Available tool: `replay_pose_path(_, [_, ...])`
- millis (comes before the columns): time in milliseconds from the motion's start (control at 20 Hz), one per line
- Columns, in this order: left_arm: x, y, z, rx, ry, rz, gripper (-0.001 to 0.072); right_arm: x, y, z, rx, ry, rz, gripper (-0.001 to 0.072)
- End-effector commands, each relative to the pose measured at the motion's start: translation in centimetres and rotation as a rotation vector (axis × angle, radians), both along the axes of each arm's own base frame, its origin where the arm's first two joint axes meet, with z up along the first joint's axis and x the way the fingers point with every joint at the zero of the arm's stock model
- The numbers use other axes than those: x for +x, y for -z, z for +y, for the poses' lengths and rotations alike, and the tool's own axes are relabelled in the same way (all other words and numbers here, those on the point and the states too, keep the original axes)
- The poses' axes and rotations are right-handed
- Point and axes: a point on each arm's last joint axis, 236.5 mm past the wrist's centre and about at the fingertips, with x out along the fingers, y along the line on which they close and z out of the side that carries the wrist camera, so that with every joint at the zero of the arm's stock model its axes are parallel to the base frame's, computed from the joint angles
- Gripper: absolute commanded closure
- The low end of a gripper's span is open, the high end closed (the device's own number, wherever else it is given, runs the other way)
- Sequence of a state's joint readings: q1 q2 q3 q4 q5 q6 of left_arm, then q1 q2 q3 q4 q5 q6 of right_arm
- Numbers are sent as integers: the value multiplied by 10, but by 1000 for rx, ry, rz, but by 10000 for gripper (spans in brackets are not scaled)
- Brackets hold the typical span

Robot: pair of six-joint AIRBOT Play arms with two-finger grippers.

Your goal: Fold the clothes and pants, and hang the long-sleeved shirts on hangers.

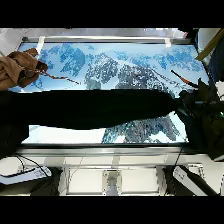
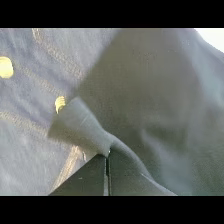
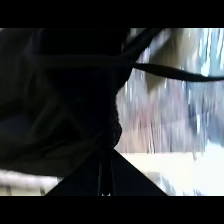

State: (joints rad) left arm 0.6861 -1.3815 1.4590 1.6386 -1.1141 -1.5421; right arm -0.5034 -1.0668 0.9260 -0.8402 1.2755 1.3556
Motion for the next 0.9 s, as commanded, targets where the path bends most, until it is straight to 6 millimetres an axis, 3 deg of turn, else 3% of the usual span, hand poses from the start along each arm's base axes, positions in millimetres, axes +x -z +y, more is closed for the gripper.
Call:
replay_pose_path(0, [59,1,11,142,-33,12,703,69,16,-22,14,197,-21,689])
replay_pose_path(250, [113,24,13,103,-39,-49,702,122,56,-30,39,329,-24,687])
replay_pose_path(450, [140,49,-6,75,13,-62,701,158,63,-18,-32,370,-133,669])
replay_pose_path(500, [142,54,-8,72,17,-57,701,165,59,-17,-48,382,-167,576])
replay_pose_path(600, [141,54,-5,72,7,-58,653,171,52,-16,-54,388,-196,306])
replay_pose_path(700, [137,39,-1,92,-2,-76,111,174,41,-15,-48,374,-207,292])
replay_pose_path(850, [129,-14,0,136,-12,-160,100,172,22,-18,-79,286,-201,293])
